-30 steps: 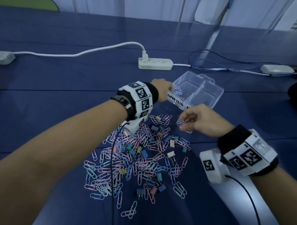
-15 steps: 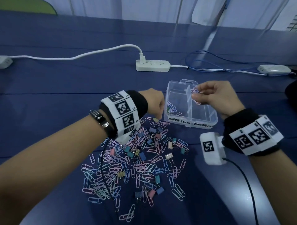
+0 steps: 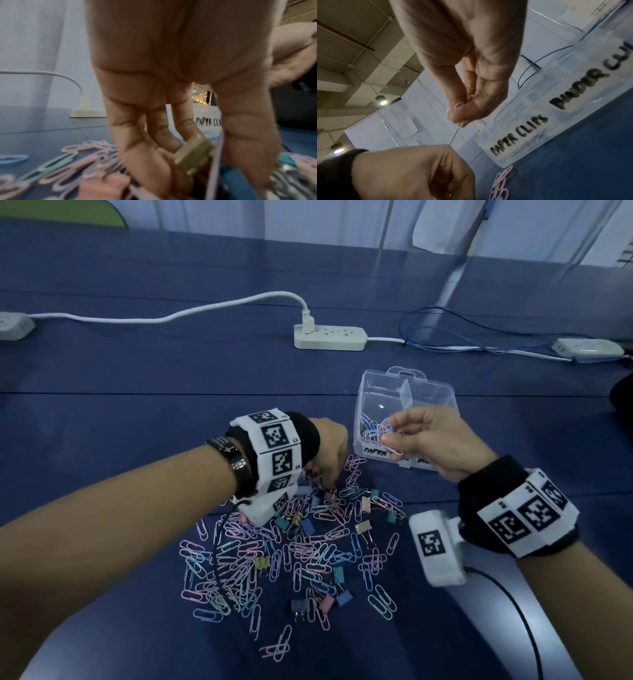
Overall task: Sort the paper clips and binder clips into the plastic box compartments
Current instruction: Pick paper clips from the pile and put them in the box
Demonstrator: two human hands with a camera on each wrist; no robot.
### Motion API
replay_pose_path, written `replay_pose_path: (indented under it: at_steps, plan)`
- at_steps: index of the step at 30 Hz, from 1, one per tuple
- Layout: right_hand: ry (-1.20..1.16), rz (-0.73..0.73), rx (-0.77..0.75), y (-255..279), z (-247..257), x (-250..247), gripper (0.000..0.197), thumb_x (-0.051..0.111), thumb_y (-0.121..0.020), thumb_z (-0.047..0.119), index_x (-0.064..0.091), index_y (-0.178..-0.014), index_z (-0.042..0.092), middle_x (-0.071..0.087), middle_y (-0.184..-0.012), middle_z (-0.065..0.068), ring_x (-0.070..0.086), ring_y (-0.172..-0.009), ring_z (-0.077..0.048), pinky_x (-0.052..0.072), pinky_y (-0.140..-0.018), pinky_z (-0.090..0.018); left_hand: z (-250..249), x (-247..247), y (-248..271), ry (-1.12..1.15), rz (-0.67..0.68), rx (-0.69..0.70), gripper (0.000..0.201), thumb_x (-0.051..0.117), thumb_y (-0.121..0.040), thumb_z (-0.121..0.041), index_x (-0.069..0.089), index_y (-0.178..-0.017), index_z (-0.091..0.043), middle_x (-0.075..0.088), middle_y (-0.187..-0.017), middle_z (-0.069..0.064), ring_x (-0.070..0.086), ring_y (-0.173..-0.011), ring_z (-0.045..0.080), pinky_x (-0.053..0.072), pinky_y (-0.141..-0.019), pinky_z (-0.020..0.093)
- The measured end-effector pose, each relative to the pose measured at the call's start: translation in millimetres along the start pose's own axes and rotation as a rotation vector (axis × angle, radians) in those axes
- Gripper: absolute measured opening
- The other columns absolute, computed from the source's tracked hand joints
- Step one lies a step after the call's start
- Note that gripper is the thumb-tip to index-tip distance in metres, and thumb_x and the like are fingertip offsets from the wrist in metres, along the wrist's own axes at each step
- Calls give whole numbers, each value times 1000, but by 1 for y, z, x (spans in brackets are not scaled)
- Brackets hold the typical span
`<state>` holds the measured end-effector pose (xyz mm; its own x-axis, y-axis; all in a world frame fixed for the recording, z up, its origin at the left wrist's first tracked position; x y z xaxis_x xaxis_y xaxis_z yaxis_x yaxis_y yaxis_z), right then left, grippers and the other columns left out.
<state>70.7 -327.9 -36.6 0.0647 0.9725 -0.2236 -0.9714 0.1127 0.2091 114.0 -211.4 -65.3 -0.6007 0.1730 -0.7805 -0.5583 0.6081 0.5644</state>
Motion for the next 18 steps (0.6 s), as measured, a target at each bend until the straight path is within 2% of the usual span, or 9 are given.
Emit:
replay_pose_path:
  at_steps: [2,6,9,13,15,18]
  plan:
    - [-27,32,15,2,0,3,19,60,-77,-11,58,-72,7,57,-68,-9,56,-55,-13,54,-49,-14,4,1,2,-11,5,-13,25,74,-73,-12,71,-97,-9,64,-86,2,55,-67,14,43,-58,22]
    - [-22,49,24,2,-1,2,19,60,-77,-11,59,-71,8,59,-65,-6,57,-52,-10,54,-52,-16,3,-7,2,40,-107,6,27,72,-76,-12,67,-102,-8,67,-98,6,55,-79,15,45,-60,22]
    - [-38,33,8,0,2,-2,19,60,-76,-11,60,-72,7,61,-55,0,57,-48,-8,53,-48,-15,-7,-13,4,96,-195,75,34,72,-77,-16,65,-110,-11,66,-113,7,55,-87,15,44,-73,26]
    - [-59,-2,-26,-5,9,-14,18,60,-77,-12,60,-74,6,63,-51,4,57,-43,-4,49,-45,-14,-25,-1,9,-48,-179,199,45,64,-84,-23,55,-127,-13,56,-128,9,54,-115,23,43,-92,31]
    - [-53,9,-24,-7,10,-15,18,59,-77,-12,60,-74,6,64,-48,6,57,-44,-3,48,-44,-13,-33,7,9,-191,-188,247,41,56,-89,-22,54,-128,-11,54,-129,11,53,-115,26,44,-92,32]
    - [-18,48,-12,-9,7,-10,20,58,-78,-12,61,-76,7,66,-49,7,57,-45,-2,48,-45,-13,-39,13,6,-314,-196,270,32,52,-91,-16,58,-122,-8,57,-122,13,58,-107,28,46,-82,32]
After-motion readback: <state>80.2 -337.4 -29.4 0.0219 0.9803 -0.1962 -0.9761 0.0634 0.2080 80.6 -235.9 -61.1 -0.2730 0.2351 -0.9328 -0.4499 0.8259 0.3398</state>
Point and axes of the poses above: each hand's wrist, its own y-axis away from the middle knuckle, its own x-axis out of the palm, z = x × y, the point moved 6 cm from there along -y, towards the middle knuckle
